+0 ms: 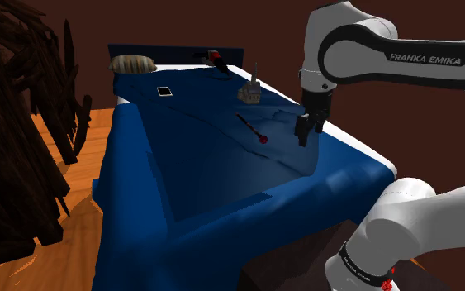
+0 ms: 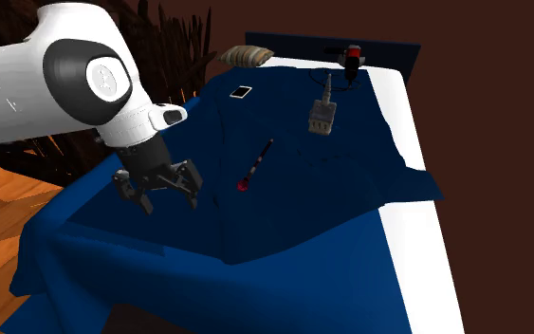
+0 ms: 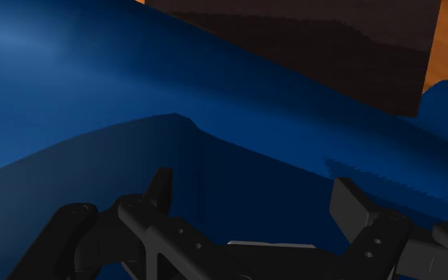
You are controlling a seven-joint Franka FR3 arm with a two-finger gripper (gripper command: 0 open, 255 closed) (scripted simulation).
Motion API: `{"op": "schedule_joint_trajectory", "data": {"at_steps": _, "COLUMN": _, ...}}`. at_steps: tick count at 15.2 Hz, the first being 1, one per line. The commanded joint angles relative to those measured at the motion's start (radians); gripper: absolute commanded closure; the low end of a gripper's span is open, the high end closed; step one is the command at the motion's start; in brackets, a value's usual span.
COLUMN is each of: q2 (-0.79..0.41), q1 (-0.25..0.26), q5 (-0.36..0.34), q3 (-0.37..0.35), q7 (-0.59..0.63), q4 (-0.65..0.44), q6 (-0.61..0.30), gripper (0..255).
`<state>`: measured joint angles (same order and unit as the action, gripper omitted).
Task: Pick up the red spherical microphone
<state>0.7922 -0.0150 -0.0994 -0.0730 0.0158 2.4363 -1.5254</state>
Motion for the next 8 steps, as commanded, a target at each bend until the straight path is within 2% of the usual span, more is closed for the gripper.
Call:
{"op": "schedule_joint_trajectory", "data": {"at_steps": 1, "q2": 0.000, "q1": 0.000, "q5": 0.000, "q3": 0.000, "q7": 0.000, "q4": 0.000, "q6": 0.000, "gripper": 0}}
{"op": "schedule_joint_trajectory", "data": {"at_steps": 8, "q2": -0.259, "q1": -0.045, "q5": -0.010, "q3": 0.035, "q7": 0.030, "q4": -0.095, "q6": -0.180, "gripper": 0}}
